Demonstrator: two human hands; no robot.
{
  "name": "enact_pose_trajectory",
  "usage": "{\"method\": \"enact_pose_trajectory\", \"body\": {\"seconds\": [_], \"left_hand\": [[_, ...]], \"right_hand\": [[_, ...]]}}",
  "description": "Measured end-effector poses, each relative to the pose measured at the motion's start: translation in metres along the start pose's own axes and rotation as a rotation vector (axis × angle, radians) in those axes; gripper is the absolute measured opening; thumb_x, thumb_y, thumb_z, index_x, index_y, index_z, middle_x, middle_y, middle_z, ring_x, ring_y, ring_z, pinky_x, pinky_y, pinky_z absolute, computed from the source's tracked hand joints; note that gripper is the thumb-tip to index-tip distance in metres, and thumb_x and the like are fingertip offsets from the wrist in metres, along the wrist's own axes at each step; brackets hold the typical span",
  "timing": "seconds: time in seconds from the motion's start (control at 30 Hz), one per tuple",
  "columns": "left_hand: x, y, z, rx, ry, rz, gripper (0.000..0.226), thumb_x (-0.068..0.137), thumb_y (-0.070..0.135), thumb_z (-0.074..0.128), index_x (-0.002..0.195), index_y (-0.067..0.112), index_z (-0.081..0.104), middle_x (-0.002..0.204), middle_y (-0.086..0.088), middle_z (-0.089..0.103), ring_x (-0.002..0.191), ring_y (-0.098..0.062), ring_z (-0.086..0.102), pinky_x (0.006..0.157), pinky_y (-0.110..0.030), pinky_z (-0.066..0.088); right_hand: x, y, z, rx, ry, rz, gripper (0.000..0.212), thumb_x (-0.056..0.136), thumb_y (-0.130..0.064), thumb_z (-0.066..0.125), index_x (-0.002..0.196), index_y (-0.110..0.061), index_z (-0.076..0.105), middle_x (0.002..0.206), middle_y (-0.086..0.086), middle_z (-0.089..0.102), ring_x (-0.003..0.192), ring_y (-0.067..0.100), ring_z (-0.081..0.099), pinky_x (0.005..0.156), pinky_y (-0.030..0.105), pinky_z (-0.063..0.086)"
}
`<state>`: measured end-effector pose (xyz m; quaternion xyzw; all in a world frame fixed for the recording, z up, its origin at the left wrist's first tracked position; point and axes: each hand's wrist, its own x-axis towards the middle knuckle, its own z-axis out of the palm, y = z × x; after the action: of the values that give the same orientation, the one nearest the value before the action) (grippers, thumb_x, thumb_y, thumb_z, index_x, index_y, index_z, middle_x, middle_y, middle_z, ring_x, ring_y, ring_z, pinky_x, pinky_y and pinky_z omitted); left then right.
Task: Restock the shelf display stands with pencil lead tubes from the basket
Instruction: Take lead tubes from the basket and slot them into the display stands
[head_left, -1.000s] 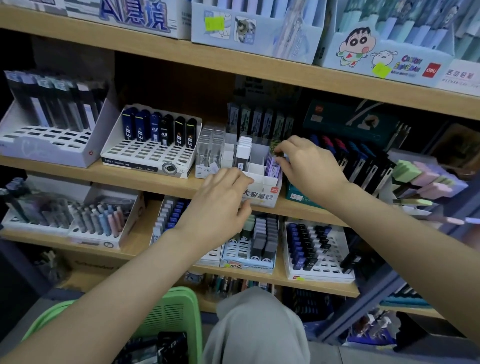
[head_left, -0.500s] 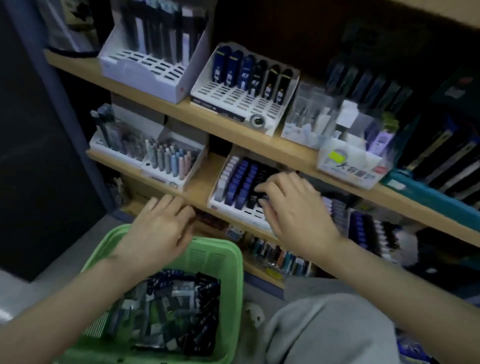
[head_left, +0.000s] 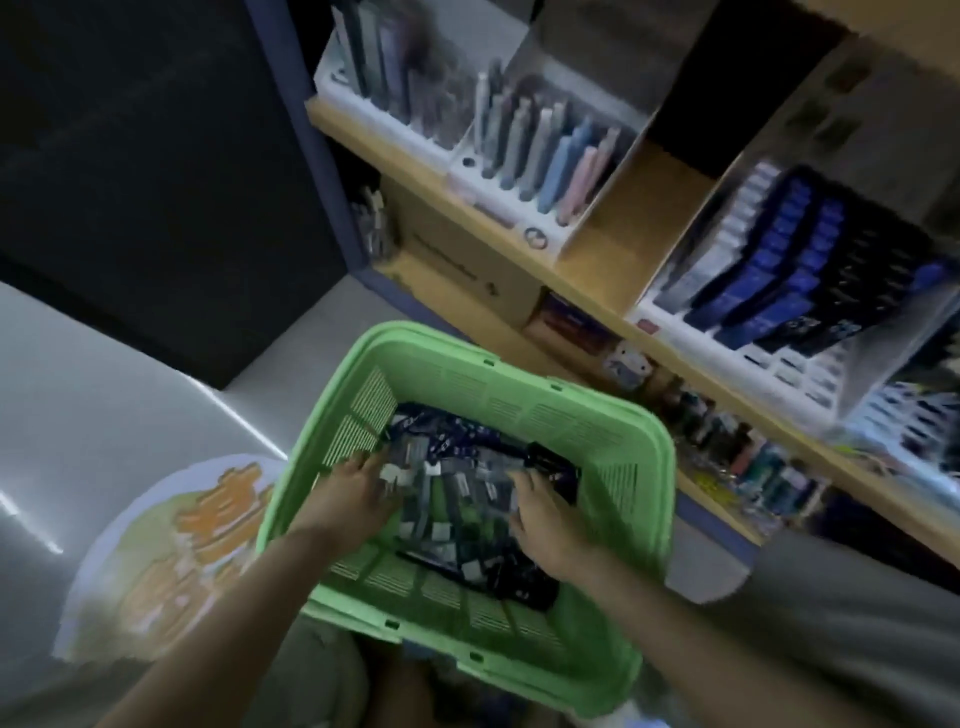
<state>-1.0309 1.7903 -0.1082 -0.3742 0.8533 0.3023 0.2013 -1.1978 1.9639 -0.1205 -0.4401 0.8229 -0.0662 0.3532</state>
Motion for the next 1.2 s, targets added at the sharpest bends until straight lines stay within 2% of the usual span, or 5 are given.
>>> {"method": "enact_pose_trajectory", "body": {"seconds": [0.23, 0.4, 0.47, 0.73, 1.2], "left_hand": [[0.066, -0.016, 0.048, -0.608, -0.106, -0.253, 0.075, 0.087, 0.031, 0.067, 0.148, 0.017, 0.025, 0.150, -0.010, 0.035, 0.129, -0.033, 0.043, 0.104, -0.049, 0.041], [0.093, -0.019, 0.075, -0.742, -0.008, -0.348, 0.068, 0.085, 0.015, 0.069, 0.142, 0.008, 0.033, 0.132, 0.001, 0.042, 0.124, -0.020, 0.042, 0.099, -0.029, 0.035], [0.097, -0.022, 0.081, -0.796, -0.022, -0.379, 0.077, 0.075, 0.027, 0.077, 0.139, 0.017, 0.037, 0.133, -0.004, 0.050, 0.122, -0.027, 0.049, 0.101, -0.043, 0.042], [0.123, -0.015, 0.099, -0.390, -0.064, -0.293, 0.073, 0.078, 0.035, 0.074, 0.137, 0.009, 0.041, 0.144, -0.017, 0.029, 0.131, -0.037, 0.032, 0.110, -0.047, 0.029], [0.117, -0.022, 0.113, -0.026, -0.198, -0.221, 0.064, 0.077, 0.050, 0.070, 0.128, 0.017, 0.050, 0.138, -0.012, 0.044, 0.132, -0.032, 0.032, 0.108, -0.041, 0.025]], "right_hand": [[0.061, 0.028, 0.043, 0.131, -0.044, 0.123, 0.056, 0.094, -0.018, 0.056, 0.143, -0.008, 0.031, 0.144, 0.007, 0.034, 0.128, 0.024, 0.043, 0.102, 0.031, 0.039], [0.091, 0.040, 0.056, 0.107, -0.009, 0.135, 0.064, 0.095, -0.018, 0.055, 0.148, -0.006, 0.022, 0.154, 0.008, 0.020, 0.138, 0.024, 0.031, 0.113, 0.032, 0.030], [0.099, 0.043, 0.061, 0.002, 0.011, 0.148, 0.067, 0.094, -0.025, 0.056, 0.148, -0.005, 0.021, 0.152, 0.010, 0.024, 0.138, 0.026, 0.028, 0.113, 0.033, 0.028], [0.118, 0.048, 0.067, -0.248, 0.004, 0.108, 0.066, 0.075, -0.042, 0.074, 0.125, -0.011, 0.043, 0.125, 0.008, 0.043, 0.120, 0.026, 0.038, 0.098, 0.033, 0.033], [0.126, 0.055, 0.066, -0.220, -0.154, 0.106, 0.046, 0.097, -0.040, 0.044, 0.127, -0.005, 0.045, 0.129, 0.013, 0.048, 0.120, 0.028, 0.039, 0.098, 0.033, 0.031]]}}
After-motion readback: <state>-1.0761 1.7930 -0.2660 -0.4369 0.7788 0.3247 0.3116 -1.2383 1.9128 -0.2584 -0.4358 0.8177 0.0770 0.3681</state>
